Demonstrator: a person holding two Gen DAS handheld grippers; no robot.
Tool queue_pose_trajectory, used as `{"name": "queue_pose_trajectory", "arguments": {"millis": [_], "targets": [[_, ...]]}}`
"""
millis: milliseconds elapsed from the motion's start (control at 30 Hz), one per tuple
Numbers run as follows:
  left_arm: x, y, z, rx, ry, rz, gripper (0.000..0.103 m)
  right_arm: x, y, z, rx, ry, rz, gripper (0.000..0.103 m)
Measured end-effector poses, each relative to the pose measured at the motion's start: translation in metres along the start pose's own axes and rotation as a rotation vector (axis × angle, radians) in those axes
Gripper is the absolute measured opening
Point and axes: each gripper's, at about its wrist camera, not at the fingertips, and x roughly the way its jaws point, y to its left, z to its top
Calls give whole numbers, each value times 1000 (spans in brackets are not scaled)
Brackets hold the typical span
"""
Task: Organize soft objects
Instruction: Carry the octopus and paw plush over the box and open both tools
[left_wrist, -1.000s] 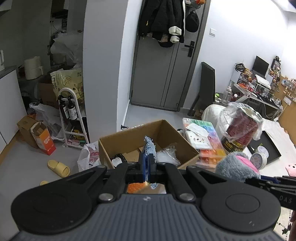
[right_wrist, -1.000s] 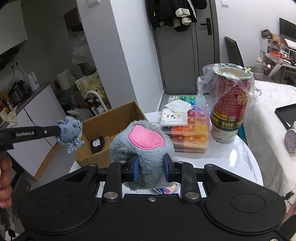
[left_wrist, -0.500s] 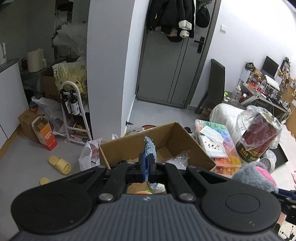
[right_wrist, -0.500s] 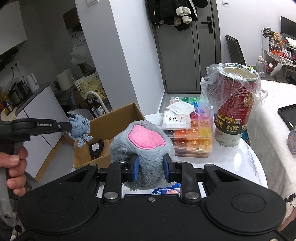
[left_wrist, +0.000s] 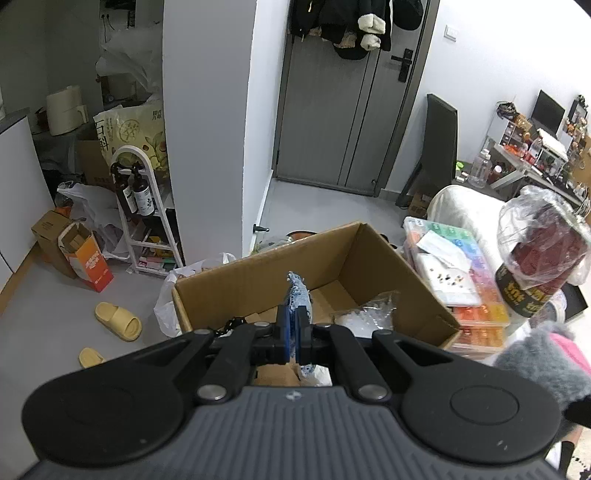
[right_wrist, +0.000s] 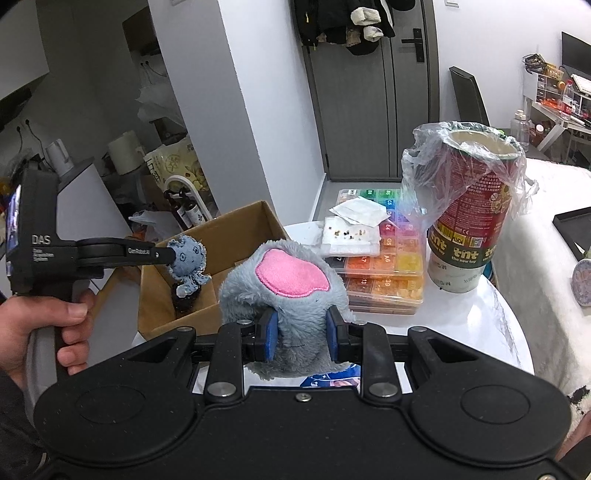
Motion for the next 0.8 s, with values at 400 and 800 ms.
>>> {"name": "queue_pose_trajectory", "arguments": {"millis": [400,800], "targets": [[13,4,6,20,11,60,5,12,10,5,-3,0,7,26],[-19,26,-1,-61,33,51,7,35,27,22,-8,1,48,26]]}}
